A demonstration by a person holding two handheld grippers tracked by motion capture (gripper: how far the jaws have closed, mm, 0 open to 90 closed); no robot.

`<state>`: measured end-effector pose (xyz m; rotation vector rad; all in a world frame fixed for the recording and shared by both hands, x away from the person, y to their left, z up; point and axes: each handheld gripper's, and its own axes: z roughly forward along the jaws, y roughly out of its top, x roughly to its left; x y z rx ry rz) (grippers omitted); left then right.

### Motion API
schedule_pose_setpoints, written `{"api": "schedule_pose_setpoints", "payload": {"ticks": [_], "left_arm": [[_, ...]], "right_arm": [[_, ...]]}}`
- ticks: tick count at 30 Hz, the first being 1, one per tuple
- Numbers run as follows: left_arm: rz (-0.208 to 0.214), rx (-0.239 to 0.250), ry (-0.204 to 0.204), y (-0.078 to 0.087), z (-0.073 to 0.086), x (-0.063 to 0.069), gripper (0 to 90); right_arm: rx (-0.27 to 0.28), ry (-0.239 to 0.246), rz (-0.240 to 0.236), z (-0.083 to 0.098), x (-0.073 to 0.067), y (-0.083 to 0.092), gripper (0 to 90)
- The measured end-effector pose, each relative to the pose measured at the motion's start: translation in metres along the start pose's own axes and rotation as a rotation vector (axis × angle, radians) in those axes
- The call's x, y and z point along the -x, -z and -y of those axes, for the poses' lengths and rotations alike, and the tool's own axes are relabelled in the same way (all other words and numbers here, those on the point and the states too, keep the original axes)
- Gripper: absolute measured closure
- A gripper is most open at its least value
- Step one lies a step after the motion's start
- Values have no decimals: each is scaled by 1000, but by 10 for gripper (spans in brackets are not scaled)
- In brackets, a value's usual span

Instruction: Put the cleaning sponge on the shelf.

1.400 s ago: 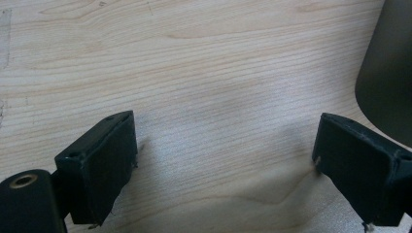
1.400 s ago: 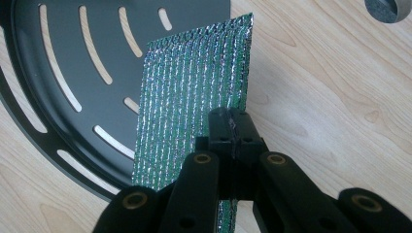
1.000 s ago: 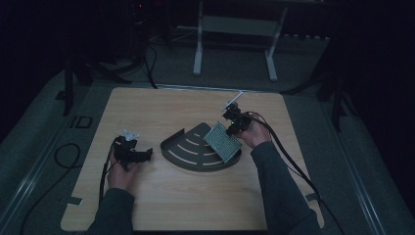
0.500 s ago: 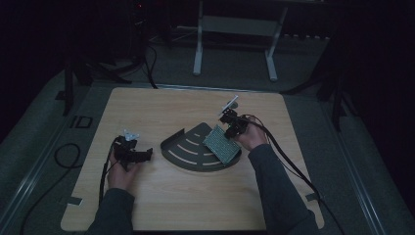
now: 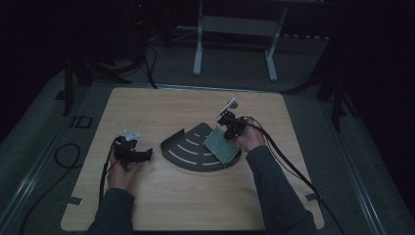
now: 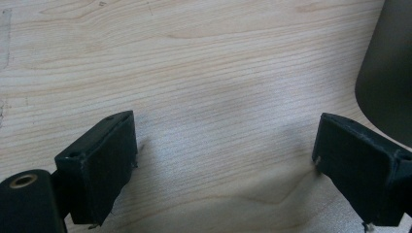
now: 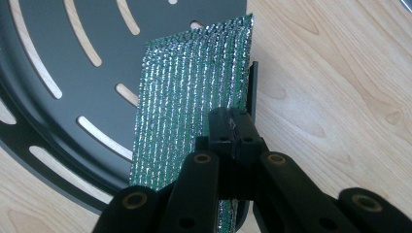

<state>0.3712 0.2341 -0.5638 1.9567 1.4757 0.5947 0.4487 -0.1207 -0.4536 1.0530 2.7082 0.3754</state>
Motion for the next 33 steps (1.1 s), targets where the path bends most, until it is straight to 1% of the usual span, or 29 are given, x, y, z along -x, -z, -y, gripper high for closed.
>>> {"api": "schedule_pose_setpoints", "payload": {"ticks": [13, 26, 29, 33], "left_arm": [[0, 0, 1, 0, 0, 0, 95], [0, 0, 0, 0, 0, 0, 95], [0, 0, 0, 0, 0, 0, 95], [0, 0, 0, 0, 0, 0, 95]], "right_arm": [[-13, 0, 2, 0, -1, -5, 895], [-45, 6, 26, -1, -4, -13, 892], [-52, 18, 39, -2, -3, -16, 892], [-57, 15, 44, -2, -4, -18, 892]]}}
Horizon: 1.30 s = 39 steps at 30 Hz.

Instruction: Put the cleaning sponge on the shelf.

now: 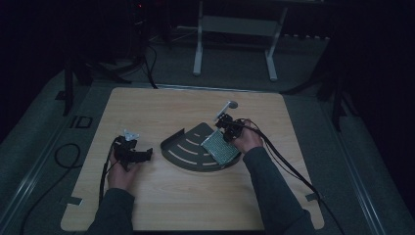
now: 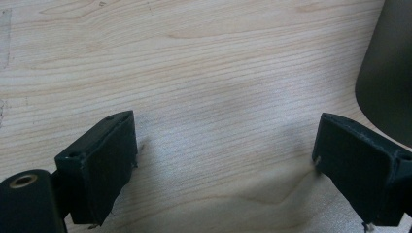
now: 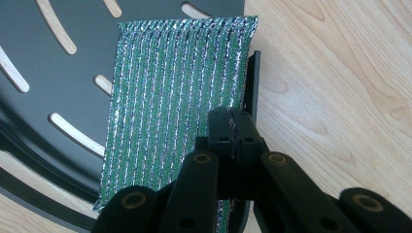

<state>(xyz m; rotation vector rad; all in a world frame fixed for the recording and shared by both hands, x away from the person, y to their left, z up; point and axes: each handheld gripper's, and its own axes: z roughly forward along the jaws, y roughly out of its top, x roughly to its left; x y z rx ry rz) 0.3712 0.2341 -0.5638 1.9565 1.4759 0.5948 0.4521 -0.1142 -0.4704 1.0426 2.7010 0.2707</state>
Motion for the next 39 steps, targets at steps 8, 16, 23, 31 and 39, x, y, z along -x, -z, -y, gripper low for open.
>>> {"api": "schedule_pose_setpoints", "payload": {"ticks": [8, 16, 23, 31, 39], "left_arm": [[0, 0, 0, 0, 0, 0, 95], [0, 0, 0, 0, 0, 0, 95], [0, 0, 0, 0, 0, 0, 95], [0, 0, 0, 0, 0, 0, 95], [0, 0, 0, 0, 0, 0, 95]], "right_arm": [[-6, 2, 3, -1, 1, -2, 892], [-3, 6, 3, -1, 2, -2, 887], [19, 1, 5, 1, 3, 6, 797], [81, -41, 3, 12, 14, 22, 573], [125, -130, -16, 42, 39, 28, 489]]}}
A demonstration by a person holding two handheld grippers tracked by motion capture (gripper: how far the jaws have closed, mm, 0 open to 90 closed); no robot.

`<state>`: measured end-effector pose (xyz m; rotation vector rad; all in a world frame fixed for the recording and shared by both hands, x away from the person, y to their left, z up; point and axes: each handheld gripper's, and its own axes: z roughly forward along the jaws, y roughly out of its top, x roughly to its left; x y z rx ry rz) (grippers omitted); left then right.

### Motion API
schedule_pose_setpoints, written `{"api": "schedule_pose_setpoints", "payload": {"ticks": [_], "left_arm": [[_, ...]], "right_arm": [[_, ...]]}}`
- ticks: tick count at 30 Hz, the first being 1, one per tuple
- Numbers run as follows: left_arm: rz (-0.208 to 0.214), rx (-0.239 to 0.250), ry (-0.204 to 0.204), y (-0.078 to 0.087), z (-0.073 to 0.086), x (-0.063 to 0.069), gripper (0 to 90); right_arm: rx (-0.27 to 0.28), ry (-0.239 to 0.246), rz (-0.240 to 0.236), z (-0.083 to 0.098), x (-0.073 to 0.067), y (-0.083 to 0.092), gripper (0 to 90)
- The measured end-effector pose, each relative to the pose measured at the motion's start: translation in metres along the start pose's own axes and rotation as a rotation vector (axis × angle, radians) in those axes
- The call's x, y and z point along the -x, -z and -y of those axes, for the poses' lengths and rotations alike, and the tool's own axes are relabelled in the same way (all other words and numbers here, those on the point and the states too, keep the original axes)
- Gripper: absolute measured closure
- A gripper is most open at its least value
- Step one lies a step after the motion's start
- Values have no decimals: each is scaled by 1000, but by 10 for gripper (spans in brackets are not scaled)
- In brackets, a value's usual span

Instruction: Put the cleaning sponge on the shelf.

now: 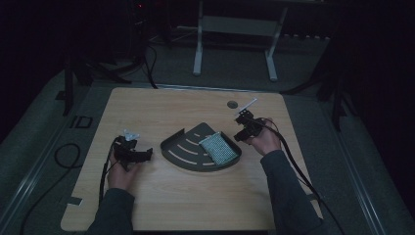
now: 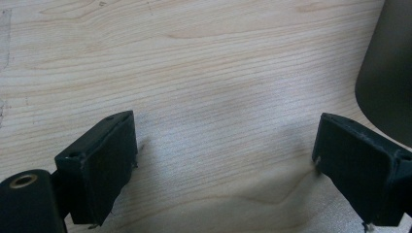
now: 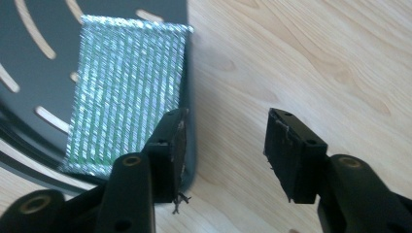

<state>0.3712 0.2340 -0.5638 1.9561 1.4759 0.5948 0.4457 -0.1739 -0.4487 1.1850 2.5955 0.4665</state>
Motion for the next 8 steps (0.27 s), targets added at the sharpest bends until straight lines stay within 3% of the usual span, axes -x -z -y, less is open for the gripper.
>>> {"api": "schedule_pose_setpoints", "payload": {"ticks": [8], "left_arm": [[0, 0, 0, 0, 0, 0, 95]], "right_arm": [[17, -79, 31, 25, 17, 3, 384]]}}
